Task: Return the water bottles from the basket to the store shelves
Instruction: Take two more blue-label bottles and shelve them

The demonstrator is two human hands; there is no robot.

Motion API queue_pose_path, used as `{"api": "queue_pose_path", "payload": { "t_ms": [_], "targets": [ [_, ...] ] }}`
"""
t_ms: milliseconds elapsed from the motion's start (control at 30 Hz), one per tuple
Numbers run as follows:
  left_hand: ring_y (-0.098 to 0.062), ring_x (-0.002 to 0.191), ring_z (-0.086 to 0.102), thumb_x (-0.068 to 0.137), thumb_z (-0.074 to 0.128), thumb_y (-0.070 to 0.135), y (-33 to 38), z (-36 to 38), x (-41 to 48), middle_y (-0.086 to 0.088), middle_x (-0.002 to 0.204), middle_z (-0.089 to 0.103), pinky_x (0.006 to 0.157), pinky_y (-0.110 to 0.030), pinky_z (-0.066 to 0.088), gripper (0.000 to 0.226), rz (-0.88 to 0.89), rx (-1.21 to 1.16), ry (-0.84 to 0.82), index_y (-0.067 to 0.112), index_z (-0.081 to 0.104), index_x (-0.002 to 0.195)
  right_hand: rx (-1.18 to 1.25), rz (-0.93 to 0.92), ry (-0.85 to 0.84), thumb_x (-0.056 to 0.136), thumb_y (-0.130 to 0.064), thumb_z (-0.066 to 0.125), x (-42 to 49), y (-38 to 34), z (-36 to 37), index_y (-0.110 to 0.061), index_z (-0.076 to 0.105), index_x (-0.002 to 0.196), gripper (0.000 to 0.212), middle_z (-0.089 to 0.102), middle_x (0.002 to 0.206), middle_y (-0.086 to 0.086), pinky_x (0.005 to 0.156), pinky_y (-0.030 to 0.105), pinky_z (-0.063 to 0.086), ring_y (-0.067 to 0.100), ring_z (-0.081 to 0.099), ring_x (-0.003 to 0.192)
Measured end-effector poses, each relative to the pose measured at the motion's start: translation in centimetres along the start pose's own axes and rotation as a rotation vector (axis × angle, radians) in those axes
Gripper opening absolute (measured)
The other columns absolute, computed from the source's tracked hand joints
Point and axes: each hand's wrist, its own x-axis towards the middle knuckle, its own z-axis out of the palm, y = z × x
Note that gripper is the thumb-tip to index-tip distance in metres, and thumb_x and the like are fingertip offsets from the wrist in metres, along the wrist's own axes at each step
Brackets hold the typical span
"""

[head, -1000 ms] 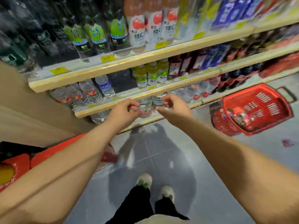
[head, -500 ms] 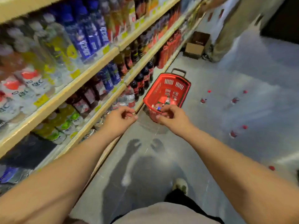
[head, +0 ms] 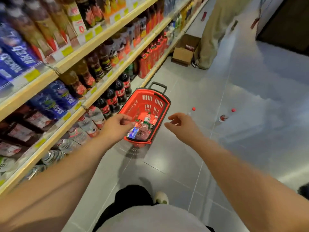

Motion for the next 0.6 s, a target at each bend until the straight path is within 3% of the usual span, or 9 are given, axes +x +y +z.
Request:
{"api": "queue_pose_path", "payload": {
  "t_ms": [67,167,233,300,367,467,600],
  "targets": [
    [-0.022,0.087,0.066,0.082,0.075,0.024,0.9,0.6,2.4,-0.007,0.094,0.069,0.080,-0.034,0.053,0.012,-0.027,0.006,0.005,0.027,0.064,0.088,-0.009,-0.001,-0.038,0.084,-0.031,0.067,3.6,-0.3,-0.9,-0.018,0.061,0.106,0.026,0.065,0.099,0.001,0.076,0.031,0.052,0.017,0.062,0.090],
    [-0.013,0.066,0.059,0.085,0.072,0.023,1.7,1.1,6.9,-0.005,0.086,0.065,0.054,-0.017,0.045,0.014,-0.077,0.011,0.036,0.019,0.065,0.096,-0.060,-0.035,-0.105,0.083,-0.035,0.068,9.8,-1.0,-1.6,-0.021,0.060,0.106,0.027,0.065,0.098,0.000,0.072,0.031,0.052,0.017,0.062,0.088],
    [-0.011,0.060,0.054,0.086,0.070,0.023,2.0,1.3,10.6,-0.005,0.084,0.062,0.046,-0.013,0.040,0.015,-0.110,0.003,0.045,0.016,0.065,0.098,-0.080,-0.058,-0.138,0.084,-0.034,0.068,14.3,-1.9,-2.0,-0.020,0.060,0.106,0.027,0.063,0.094,-0.001,0.072,0.031,0.050,0.017,0.060,0.087],
    [-0.015,0.064,0.056,0.086,0.070,0.025,2.5,1.3,14.5,-0.007,0.087,0.063,0.052,-0.020,0.044,0.017,-0.136,-0.006,0.049,0.015,0.066,0.099,-0.095,-0.064,-0.165,0.086,-0.032,0.066,18.7,-2.9,-2.2,-0.018,0.059,0.107,0.026,0.059,0.091,-0.003,0.071,0.028,0.047,0.016,0.058,0.084],
    [-0.020,0.074,0.059,0.086,0.070,0.027,3.1,1.2,18.3,-0.003,0.085,0.062,0.064,-0.029,0.047,0.016,-0.168,0.004,0.057,0.018,0.066,0.098,-0.105,-0.066,-0.194,0.086,-0.030,0.064,22.9,-3.8,-2.3,-0.016,0.059,0.109,0.027,0.060,0.093,-0.001,0.075,0.031,0.048,0.019,0.060,0.087],
    [-0.023,0.075,0.061,0.086,0.070,0.027,4.3,0.8,22.4,-0.002,0.083,0.064,0.070,-0.040,0.051,0.015,-0.218,-0.001,0.068,0.017,0.065,0.097,-0.119,-0.067,-0.256,0.086,-0.029,0.064,28.4,-4.9,-2.0,-0.014,0.061,0.111,0.029,0.065,0.098,0.005,0.080,0.035,0.051,0.022,0.063,0.091],
    [-0.023,0.081,0.067,0.083,0.073,0.029,4.4,0.0,25.8,0.000,0.087,0.069,0.080,-0.040,0.055,0.014,-0.326,-0.025,0.113,0.023,0.065,0.092,-0.146,-0.081,-0.385,0.084,-0.032,0.068,34.6,-6.0,-0.5,-0.020,0.059,0.099,0.022,0.065,0.089,0.005,0.074,0.036,0.051,0.022,0.062,0.079]
  ]
}}
